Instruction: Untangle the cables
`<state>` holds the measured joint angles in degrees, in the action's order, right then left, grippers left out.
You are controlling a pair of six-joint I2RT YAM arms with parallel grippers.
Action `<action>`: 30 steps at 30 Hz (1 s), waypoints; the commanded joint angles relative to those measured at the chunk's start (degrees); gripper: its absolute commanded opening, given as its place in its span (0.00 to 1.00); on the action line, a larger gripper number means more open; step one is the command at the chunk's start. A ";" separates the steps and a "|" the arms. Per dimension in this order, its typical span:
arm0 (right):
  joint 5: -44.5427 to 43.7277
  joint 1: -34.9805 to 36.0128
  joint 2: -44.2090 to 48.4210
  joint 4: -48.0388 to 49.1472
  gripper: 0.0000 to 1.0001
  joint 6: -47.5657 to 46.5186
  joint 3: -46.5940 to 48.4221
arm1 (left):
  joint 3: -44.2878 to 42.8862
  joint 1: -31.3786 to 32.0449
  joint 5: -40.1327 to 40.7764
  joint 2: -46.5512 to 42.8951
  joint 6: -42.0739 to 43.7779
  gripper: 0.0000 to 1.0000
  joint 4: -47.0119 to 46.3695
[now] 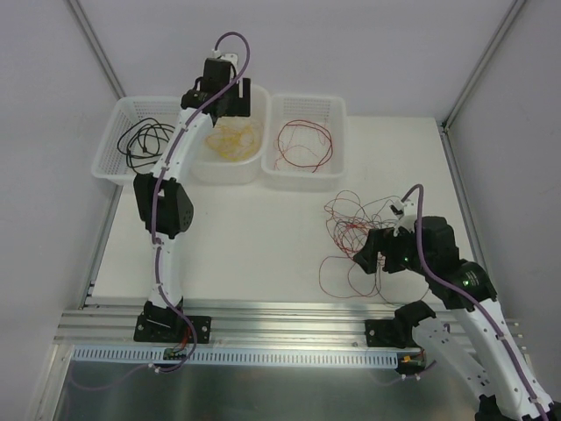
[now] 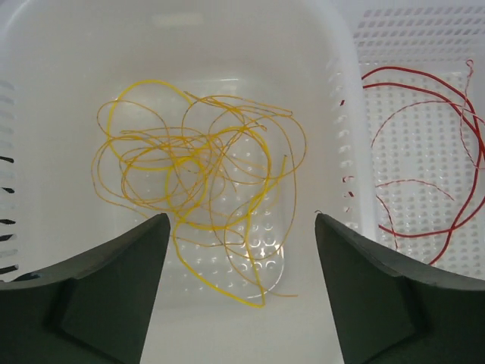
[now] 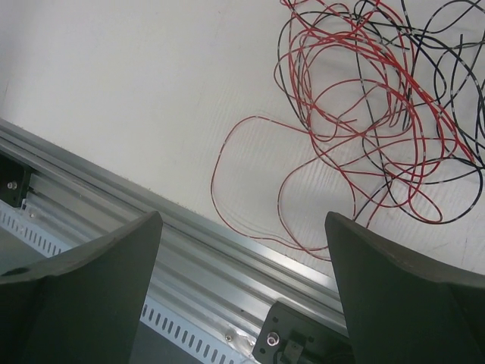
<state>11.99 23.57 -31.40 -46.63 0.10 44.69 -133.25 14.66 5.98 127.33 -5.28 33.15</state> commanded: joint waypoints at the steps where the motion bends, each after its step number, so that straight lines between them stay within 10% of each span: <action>1: -1.35 0.33 -1.12 0.67 0.94 -1.24 0.31 | 1.58 0.11 -2.11 -10.23 -0.34 0.78 -3.00; 6: -8.46 0.33 -3.92 -0.21 0.94 1.12 1.89 | 11.59 0.55 -8.76 -21.05 -5.96 0.99 -3.00; 12: -16.90 0.25 -7.62 2.15 0.94 6.83 -1.35 | 31.80 3.35 -22.05 -37.12 -11.94 0.99 -2.91; 25: -27.56 -2.21 -20.80 8.74 0.93 10.71 -1.53 | 79.24 12.24 -23.29 -71.76 -18.26 0.99 -3.09; 30: -21.84 -0.73 -28.27 17.79 0.71 10.01 -4.16 | 91.05 13.29 -24.70 -83.81 -25.29 0.99 -3.26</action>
<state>-12.69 21.71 -57.06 -36.12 9.43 42.00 -46.46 27.16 -16.62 48.14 -24.45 30.98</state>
